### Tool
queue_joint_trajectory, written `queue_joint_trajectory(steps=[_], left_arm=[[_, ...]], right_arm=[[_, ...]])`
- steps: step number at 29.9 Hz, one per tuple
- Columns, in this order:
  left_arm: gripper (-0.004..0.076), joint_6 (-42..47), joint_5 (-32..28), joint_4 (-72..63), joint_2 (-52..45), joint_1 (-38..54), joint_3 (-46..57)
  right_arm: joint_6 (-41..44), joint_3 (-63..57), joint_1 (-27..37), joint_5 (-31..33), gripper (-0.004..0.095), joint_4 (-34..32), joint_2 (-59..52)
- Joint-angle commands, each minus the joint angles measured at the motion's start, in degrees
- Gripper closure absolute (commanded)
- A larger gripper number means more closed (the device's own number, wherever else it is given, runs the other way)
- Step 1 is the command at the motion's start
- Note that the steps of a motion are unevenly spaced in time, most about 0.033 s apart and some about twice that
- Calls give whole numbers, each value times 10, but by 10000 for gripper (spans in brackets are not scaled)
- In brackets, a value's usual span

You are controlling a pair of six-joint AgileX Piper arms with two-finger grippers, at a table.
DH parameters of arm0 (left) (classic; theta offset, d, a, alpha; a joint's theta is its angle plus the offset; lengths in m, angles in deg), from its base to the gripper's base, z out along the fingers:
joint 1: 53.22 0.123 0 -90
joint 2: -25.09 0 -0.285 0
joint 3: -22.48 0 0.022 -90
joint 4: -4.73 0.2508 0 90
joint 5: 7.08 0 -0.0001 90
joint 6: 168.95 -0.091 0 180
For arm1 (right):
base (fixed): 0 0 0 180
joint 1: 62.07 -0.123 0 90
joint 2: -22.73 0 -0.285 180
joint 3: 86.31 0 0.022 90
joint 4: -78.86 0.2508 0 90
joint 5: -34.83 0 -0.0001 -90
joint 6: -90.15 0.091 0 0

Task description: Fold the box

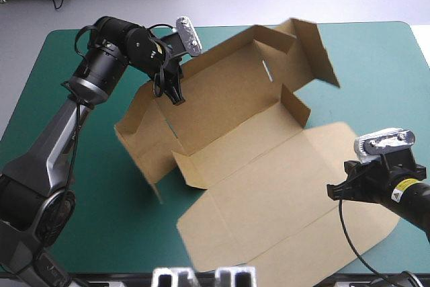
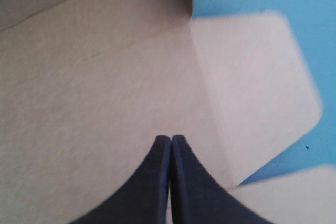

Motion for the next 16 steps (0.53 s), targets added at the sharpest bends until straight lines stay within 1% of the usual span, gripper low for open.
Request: queue_joint_trajectory(steps=[1,4,7,12,16], left_arm=[[734,-19,-33,52,-32,-32,-20],[734,-19,-68,86,-32,-54,-20],[734,-21,-100,88,-32,-68,-20],[734,-51,-106,86,-32,-93,-18],[734,-73,-117,86,-33,-94,1]], right_arm=[[1,33,0,-65,928,-7,1],[1,58,0,-71,928,-26,3],[3,100,0,-62,928,-40,18],[3,180,0,-41,928,-52,62],[-3,239,0,-40,928,-59,107]])
